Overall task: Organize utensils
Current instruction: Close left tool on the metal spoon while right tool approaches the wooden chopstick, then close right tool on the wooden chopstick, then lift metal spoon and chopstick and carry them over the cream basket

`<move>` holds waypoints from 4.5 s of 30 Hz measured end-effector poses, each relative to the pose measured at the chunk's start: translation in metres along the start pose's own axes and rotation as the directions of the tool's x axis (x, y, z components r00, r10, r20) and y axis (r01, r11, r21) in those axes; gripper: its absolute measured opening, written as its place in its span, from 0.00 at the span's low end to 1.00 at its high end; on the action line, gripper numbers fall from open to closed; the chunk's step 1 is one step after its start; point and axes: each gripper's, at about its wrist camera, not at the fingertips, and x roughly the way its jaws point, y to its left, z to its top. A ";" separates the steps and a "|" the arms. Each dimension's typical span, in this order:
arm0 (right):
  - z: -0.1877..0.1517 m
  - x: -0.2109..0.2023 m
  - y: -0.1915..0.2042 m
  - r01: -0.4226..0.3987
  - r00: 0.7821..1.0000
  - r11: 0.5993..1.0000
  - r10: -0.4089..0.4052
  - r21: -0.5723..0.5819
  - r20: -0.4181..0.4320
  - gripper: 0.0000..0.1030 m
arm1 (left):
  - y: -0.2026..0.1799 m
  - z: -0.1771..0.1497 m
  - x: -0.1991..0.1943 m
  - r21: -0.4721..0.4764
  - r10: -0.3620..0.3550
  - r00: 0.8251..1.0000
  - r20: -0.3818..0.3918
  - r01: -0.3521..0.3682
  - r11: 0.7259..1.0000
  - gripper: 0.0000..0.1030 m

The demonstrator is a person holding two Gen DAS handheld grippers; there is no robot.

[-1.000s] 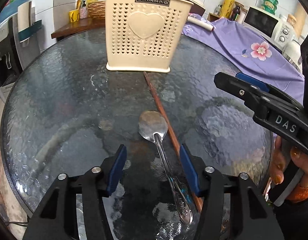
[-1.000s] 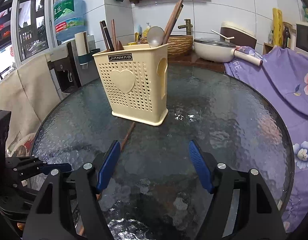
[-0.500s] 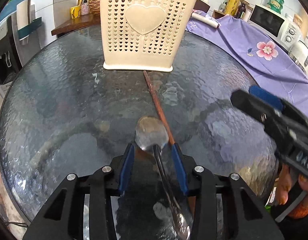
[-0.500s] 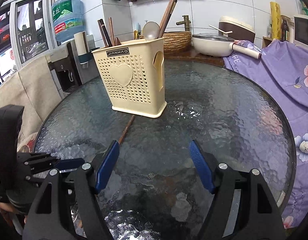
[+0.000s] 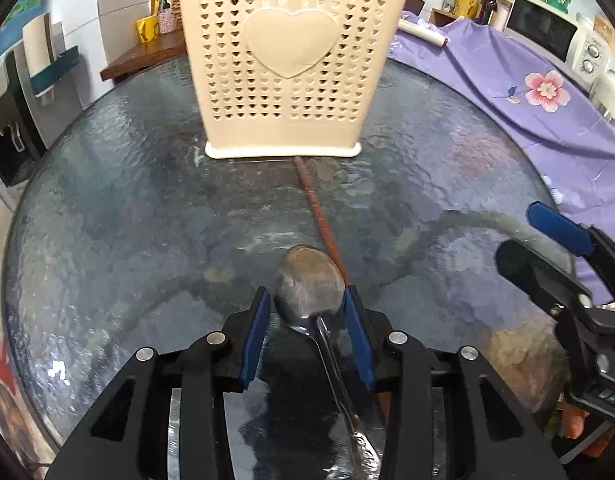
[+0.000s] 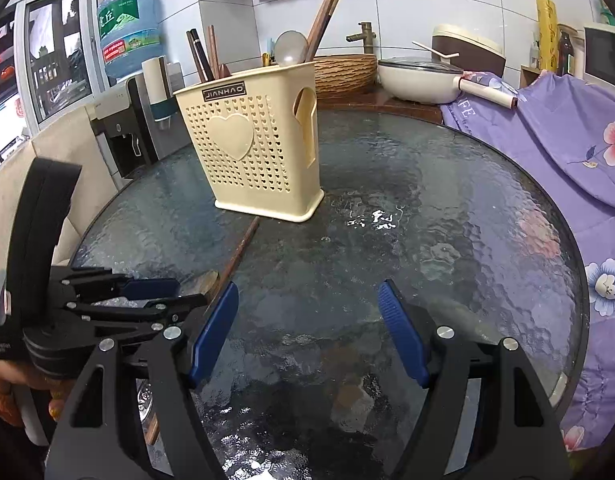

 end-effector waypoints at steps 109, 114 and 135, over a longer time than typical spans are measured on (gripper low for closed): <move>0.102 -0.057 0.033 -0.210 0.973 0.975 0.216 -0.077 0.081 0.06 | 0.011 0.020 -0.125 0.043 -0.046 0.931 0.361 0.033 0.999 0.35; 0.103 -0.068 0.035 -0.209 0.971 0.974 0.218 -0.087 0.102 0.06 | 0.009 0.024 -0.135 0.049 -0.060 0.924 0.378 0.045 0.998 0.35; 0.160 -0.093 0.035 -0.246 0.951 0.962 0.263 -0.117 0.162 0.06 | 0.022 0.100 -0.159 0.016 -0.084 0.875 0.477 0.086 0.996 0.35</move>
